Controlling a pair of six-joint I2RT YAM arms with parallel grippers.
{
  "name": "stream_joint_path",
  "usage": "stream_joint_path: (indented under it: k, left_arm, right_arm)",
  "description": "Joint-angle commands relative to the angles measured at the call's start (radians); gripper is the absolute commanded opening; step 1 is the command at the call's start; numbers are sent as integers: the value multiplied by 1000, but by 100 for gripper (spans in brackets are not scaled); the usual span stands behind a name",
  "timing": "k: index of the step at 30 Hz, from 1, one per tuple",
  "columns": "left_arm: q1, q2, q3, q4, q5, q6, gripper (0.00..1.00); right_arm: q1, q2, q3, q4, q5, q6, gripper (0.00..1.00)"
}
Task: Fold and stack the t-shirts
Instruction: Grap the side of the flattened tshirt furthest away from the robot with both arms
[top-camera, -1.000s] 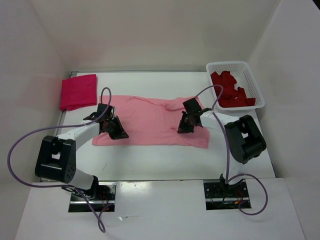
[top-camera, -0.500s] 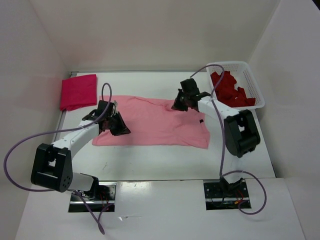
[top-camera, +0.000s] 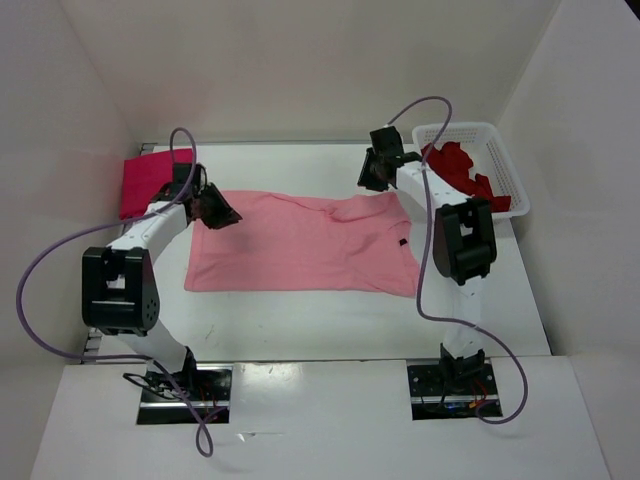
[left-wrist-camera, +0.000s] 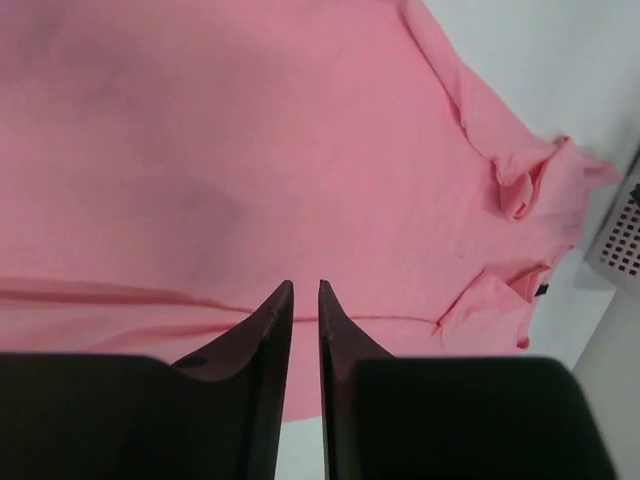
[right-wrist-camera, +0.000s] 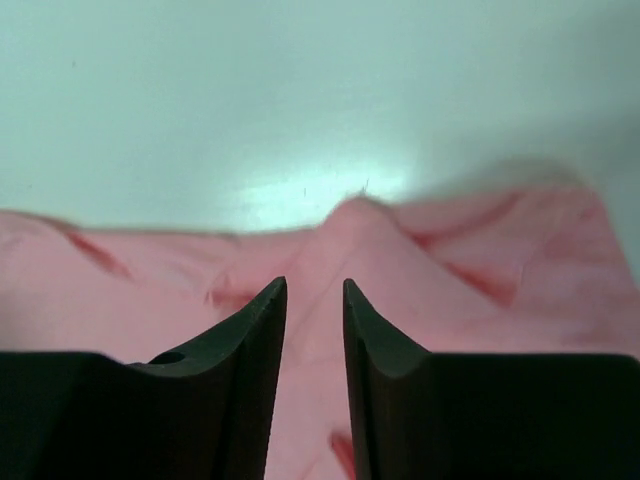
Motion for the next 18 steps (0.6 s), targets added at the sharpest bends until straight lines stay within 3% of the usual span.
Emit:
stream_joint_path:
  k: [1,7,18]
  left_arm:
    - [27,55,79,27,-2,-4,24]
    - [73,187,177,8,-24,-4,27]
    - [82,264,196,30,-33,-4,28]
  right_arm:
    - [-1,115,179,-92,60,-95,36]
    - [-1,259,325,-155,59,-143,49]
    - [9,350,399,-195,34,-152,49]
